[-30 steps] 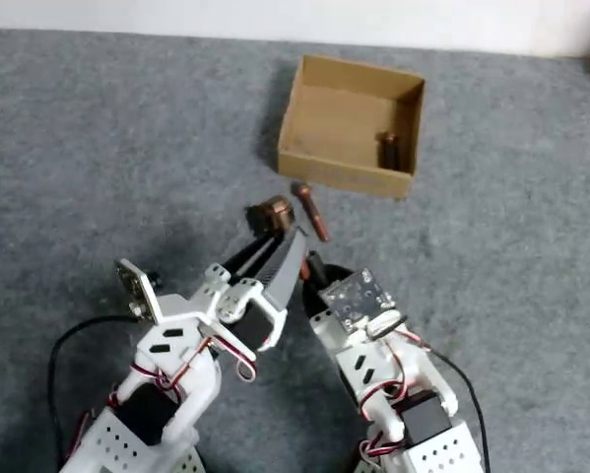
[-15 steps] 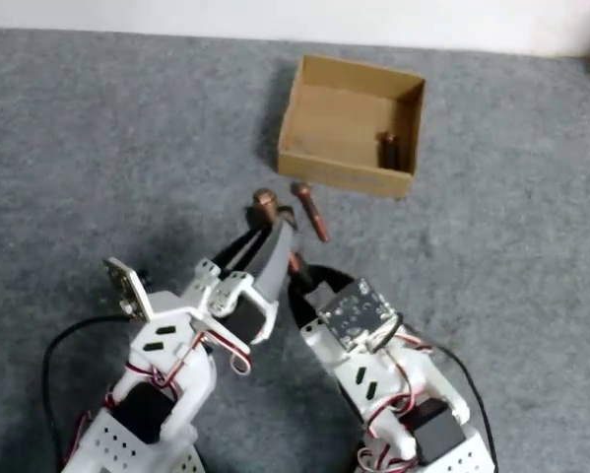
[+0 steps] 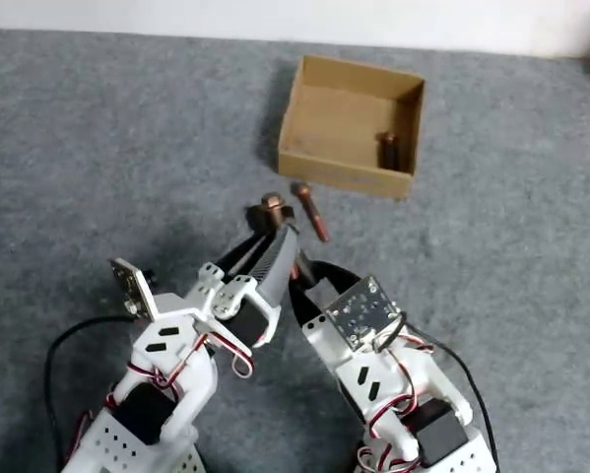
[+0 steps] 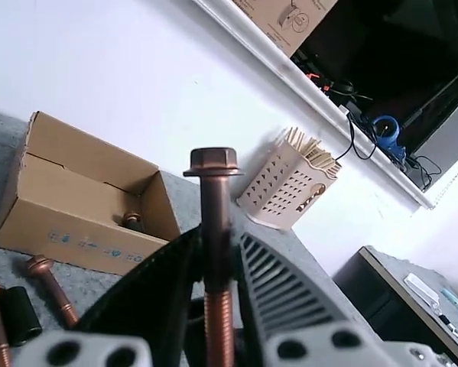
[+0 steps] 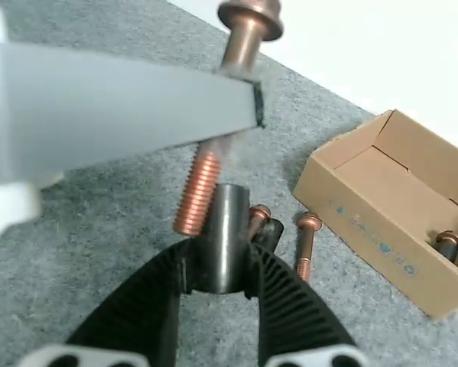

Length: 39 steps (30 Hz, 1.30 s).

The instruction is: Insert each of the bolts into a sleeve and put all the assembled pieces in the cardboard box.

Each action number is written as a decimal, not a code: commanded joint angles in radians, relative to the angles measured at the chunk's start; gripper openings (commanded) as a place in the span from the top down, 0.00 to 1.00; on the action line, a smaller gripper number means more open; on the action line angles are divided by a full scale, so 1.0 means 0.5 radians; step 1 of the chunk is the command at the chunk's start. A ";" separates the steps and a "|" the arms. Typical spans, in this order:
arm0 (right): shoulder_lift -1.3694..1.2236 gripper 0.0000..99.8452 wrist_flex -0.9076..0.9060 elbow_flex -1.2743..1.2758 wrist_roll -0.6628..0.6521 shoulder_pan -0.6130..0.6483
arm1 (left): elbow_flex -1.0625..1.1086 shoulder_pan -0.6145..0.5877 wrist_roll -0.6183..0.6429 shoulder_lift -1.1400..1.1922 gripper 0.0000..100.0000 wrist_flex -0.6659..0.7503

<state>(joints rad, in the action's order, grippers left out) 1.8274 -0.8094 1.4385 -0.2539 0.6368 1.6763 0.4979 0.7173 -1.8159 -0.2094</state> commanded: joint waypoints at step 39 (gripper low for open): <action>0.023 0.99 -0.152 -0.226 0.025 0.189 | 0.038 -0.235 -0.003 -0.029 0.99 0.147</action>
<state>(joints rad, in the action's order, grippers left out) 1.8274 -0.8876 1.3817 -0.2509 0.7242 1.6763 0.3767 0.6989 -1.8159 -0.1204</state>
